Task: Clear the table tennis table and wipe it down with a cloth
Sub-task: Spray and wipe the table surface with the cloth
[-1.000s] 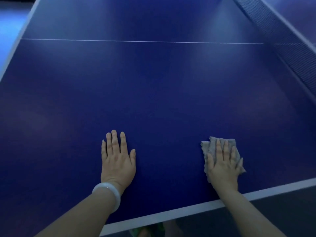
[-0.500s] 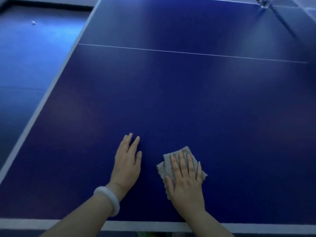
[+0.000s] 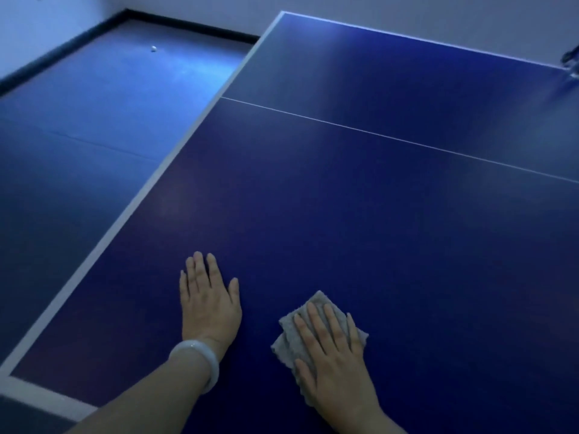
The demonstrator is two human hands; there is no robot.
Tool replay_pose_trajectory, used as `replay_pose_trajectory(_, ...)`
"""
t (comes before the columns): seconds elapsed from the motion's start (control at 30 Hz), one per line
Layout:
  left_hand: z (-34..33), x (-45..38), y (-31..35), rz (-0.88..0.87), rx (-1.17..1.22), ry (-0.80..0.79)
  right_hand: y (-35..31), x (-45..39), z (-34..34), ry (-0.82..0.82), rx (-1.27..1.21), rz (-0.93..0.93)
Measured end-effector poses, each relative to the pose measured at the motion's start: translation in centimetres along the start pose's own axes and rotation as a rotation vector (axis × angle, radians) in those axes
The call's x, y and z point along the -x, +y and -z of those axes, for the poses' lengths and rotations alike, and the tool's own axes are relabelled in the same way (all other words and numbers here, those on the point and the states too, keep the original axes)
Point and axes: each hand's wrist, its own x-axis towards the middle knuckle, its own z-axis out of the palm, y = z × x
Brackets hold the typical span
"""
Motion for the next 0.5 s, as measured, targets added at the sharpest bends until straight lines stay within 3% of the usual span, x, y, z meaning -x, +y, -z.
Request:
replay_pose_trajectory(0.1,-0.1,-0.2,0.1,0.014,-0.02,0.002,5.2,-3.8,1.2,-0.019,0.085,-0.023)
replay_pose_trajectory(0.23,-0.1,-0.3,0.3,0.025,-0.028,-0.006,10.3,-8.7,3.2,0.053,-0.104,-0.68)
replay_pose_trajectory(0.3,-0.1,-0.4,0.3,0.024,-0.038,-0.014,9.1,-11.0,3.6,0.065,-0.174,-0.785)
replay_pose_trajectory(0.37,-0.1,-0.4,0.3,0.02,-0.037,-0.006,6.2,-12.8,2.8,0.056,-0.09,-0.581)
replay_pose_trajectory(0.5,0.2,-0.4,0.4,0.015,-0.037,-0.014,2.1,-14.7,1.5,0.013,0.039,0.218)
